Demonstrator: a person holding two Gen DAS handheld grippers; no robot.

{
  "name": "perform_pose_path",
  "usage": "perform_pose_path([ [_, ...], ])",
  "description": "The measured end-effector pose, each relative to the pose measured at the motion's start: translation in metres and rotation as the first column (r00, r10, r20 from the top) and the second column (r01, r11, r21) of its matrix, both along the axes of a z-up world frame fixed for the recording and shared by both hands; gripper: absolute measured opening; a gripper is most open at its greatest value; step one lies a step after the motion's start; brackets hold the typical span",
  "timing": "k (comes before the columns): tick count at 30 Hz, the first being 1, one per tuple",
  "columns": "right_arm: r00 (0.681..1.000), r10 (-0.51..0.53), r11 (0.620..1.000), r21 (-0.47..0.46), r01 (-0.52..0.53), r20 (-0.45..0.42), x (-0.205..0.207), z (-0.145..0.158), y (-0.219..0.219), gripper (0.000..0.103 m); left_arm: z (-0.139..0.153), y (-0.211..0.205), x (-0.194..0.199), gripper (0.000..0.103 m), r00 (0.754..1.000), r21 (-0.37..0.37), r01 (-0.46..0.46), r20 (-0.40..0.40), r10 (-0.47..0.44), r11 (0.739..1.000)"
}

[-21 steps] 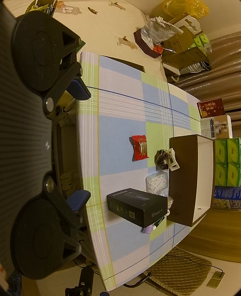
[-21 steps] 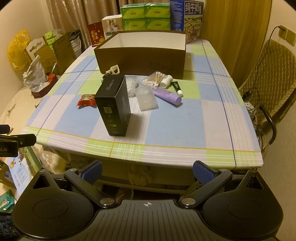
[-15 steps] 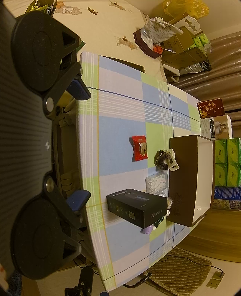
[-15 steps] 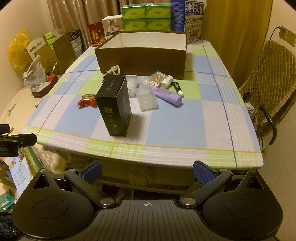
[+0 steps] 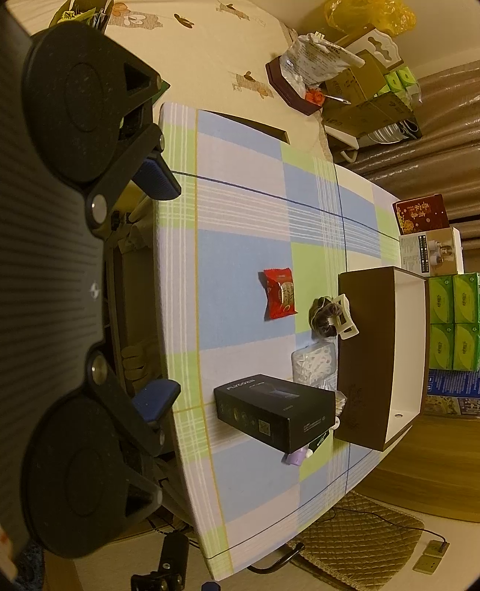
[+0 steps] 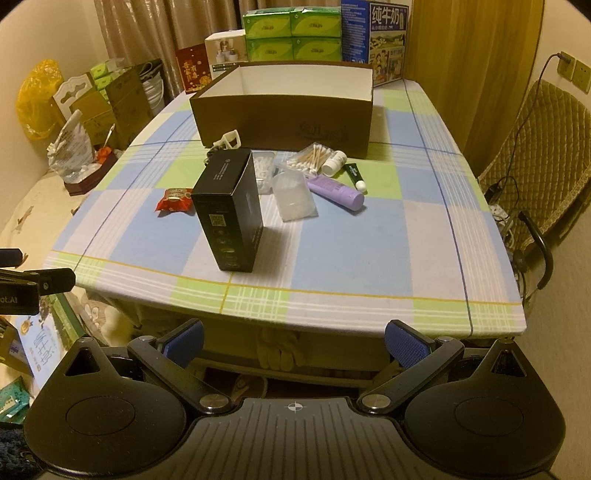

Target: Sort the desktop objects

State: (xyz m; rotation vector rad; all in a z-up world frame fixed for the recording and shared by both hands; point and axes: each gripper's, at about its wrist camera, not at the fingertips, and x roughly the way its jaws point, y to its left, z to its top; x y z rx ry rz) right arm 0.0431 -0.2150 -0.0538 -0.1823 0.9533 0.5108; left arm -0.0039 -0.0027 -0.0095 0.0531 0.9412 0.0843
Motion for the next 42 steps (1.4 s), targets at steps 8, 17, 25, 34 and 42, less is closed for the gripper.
perform_pose_path([
  [8, 1.0, 0.003, 1.0, 0.008, -0.003, -0.012, 0.0, 0.0, -0.002, 0.101, -0.001, -0.002, 0.001, 0.102, 1.0, 0.003, -0.013, 0.001, 0.013, 1.0],
  [17, 1.0, -0.007, 1.0, 0.015, 0.008, -0.029, 0.003, 0.0, -0.006, 0.101, 0.0, -0.006, 0.005, 0.102, 1.0, 0.006, 0.0, -0.003, 0.0, 1.0],
  [25, 1.0, -0.008, 1.0, 0.006, 0.008, -0.023, 0.006, 0.001, -0.005, 0.101, 0.0, -0.007, 0.011, 0.102, 1.0, 0.002, 0.011, -0.01, -0.011, 1.0],
  [34, 0.999, -0.023, 0.999, 0.024, 0.024, -0.027, 0.015, 0.0, 0.0, 0.101, -0.004, -0.002, 0.023, 0.102, 0.999, -0.006, 0.03, -0.02, -0.03, 1.0],
  [42, 0.999, -0.048, 0.996, 0.069, 0.048, 0.008, 0.024, 0.005, 0.013, 0.101, -0.01, 0.007, 0.04, 0.102, 0.998, -0.002, 0.042, -0.036, -0.042, 0.999],
])
